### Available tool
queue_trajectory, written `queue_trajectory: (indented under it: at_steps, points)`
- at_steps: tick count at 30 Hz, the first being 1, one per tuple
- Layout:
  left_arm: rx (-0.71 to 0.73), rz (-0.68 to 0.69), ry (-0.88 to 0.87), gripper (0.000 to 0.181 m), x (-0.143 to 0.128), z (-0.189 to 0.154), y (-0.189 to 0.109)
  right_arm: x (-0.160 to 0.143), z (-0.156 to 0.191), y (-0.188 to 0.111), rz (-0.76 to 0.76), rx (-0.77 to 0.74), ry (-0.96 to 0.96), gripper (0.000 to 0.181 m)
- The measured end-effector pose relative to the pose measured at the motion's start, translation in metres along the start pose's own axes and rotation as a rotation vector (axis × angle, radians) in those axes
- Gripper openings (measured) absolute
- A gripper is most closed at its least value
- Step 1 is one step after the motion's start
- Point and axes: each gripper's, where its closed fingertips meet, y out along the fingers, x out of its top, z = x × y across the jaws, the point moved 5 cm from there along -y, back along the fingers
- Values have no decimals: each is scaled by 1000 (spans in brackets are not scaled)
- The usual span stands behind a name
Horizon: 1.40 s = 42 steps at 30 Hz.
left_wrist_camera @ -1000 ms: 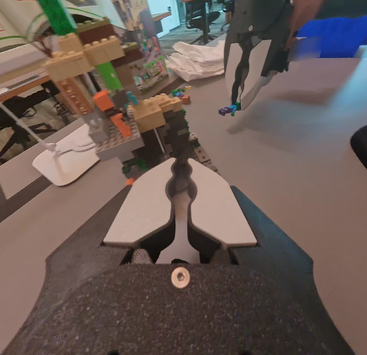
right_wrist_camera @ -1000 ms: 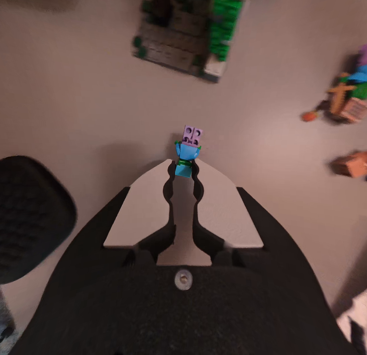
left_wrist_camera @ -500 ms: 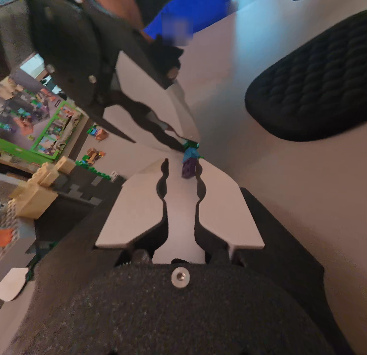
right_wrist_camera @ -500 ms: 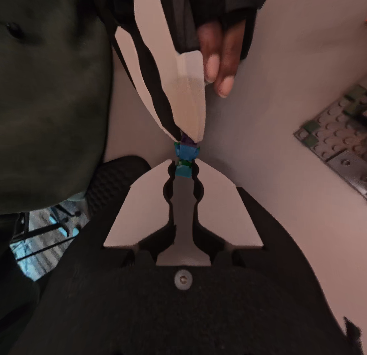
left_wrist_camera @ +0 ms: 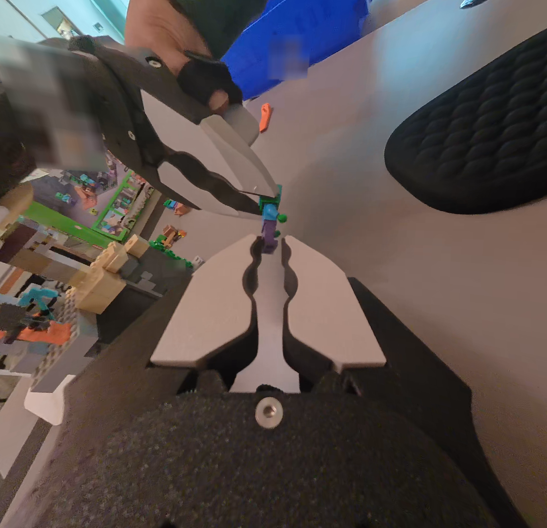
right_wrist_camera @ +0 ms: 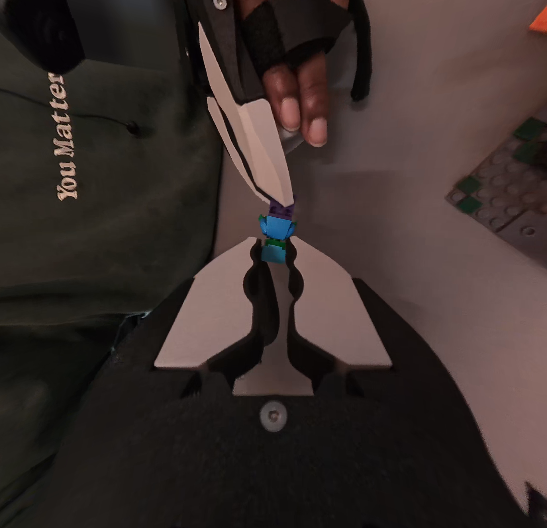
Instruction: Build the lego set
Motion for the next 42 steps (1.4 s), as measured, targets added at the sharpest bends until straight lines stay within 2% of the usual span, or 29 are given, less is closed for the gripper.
queue_trajectory:
  at_steps: [4, 7, 11, 16, 21, 25, 32, 35, 42]
  points:
    - [38, -8, -49, 8, 0, 6, -2, 6, 2, -6, -69, -1, -9, 16]
    - [20, -110, -280, 8, 3, 21, -11, 18, 10, -26, -264, -7, -66, 20]
    - [-46, -284, -627, 8, 7, 42, -25, 21, 24, -45, -525, -187, -312, 30]
    - [-78, -380, -804, 7, 4, 54, -31, 15, 28, -34, -662, -438, -436, 33]
    - [-110, -393, -847, 7, 2, 54, -30, 21, 26, -25, -795, -500, -441, 31]
    - [-111, -386, -838, 7, 1, 53, -30, 26, 27, -25, -850, -489, -444, 16]
    - [-104, -346, -836, 8, -8, 52, -29, 27, 19, -21, -843, -497, -364, 15]
    - [-91, -295, -812, 12, -12, 51, -25, 28, 15, -21, -839, -522, -355, 15]
    - [-84, -225, -790, 9, -20, 48, -21, 29, 9, -19, -786, -526, -351, 15]
